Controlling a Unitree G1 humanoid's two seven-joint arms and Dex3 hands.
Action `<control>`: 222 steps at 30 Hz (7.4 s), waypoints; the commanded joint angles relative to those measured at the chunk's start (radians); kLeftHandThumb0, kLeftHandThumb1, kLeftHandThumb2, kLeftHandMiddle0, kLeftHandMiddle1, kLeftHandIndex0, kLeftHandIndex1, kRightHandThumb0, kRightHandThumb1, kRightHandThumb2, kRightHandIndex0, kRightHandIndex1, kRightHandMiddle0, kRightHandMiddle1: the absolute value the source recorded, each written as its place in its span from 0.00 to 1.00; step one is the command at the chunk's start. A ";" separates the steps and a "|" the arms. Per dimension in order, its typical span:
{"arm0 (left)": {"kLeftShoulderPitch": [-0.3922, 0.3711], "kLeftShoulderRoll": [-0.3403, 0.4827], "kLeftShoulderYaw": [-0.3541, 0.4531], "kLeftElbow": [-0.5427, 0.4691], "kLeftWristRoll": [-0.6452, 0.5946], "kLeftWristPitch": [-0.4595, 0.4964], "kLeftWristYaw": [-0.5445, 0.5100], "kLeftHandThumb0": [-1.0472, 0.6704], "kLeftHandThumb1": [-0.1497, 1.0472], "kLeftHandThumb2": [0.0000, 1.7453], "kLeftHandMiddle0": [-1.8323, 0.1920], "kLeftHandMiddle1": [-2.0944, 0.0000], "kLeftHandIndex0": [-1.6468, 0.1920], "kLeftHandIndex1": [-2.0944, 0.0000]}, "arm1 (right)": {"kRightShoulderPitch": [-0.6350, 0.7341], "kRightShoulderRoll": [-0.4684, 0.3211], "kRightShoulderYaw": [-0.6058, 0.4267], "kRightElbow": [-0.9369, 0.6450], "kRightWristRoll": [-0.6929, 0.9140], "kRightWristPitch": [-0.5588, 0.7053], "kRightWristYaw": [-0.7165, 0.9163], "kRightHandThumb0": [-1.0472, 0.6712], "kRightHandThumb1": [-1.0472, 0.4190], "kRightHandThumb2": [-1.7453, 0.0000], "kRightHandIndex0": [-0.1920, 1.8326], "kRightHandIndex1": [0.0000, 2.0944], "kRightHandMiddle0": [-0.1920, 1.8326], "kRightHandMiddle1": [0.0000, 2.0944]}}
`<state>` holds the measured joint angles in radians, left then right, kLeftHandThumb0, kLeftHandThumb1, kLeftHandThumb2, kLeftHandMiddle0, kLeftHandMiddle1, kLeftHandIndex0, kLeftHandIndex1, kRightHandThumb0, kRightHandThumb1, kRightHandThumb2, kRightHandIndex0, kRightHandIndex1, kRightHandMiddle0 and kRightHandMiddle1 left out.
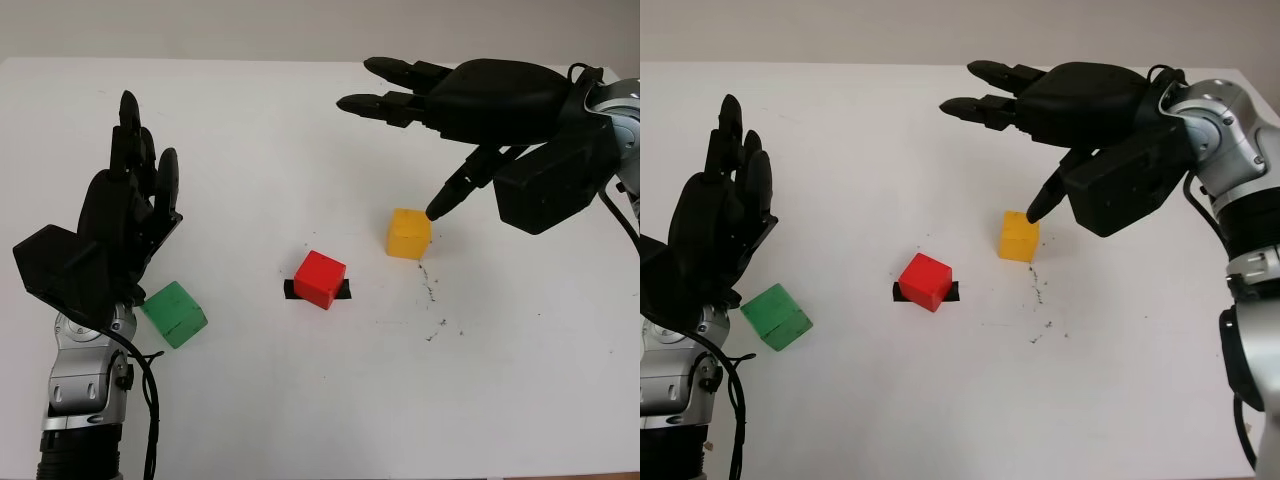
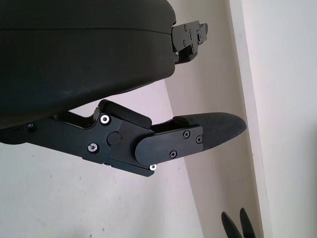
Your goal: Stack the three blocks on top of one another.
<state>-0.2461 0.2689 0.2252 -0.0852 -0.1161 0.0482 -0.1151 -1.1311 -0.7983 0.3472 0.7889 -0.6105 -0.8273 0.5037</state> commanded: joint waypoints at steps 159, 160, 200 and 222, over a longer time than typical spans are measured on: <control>-0.001 -0.019 -0.013 -0.020 0.022 0.002 0.024 0.16 1.00 0.34 1.00 1.00 1.00 1.00 | 0.097 0.230 0.051 -0.543 0.237 0.427 0.420 0.37 0.06 0.97 0.22 0.03 0.30 0.67; 0.000 -0.021 -0.013 -0.021 0.022 0.002 0.026 0.17 1.00 0.34 1.00 1.00 1.00 1.00 | 0.097 0.230 0.052 -0.542 0.237 0.424 0.423 0.37 0.06 0.97 0.22 0.03 0.30 0.67; 0.013 -0.027 -0.025 -0.031 0.048 0.002 0.044 0.16 1.00 0.35 1.00 1.00 1.00 1.00 | 0.106 0.269 0.081 -0.414 0.208 0.336 0.371 0.37 0.06 0.97 0.21 0.03 0.28 0.70; 0.011 -0.028 -0.026 -0.029 0.053 0.001 0.045 0.17 1.00 0.35 1.00 1.00 1.00 1.00 | 0.120 0.266 0.073 -0.441 0.248 0.376 0.421 0.36 0.05 0.97 0.20 0.02 0.28 0.70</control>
<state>-0.2409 0.2393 0.2018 -0.1037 -0.0651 0.0531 -0.0707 -1.0270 -0.5323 0.4260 0.3633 -0.3699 -0.4528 0.9234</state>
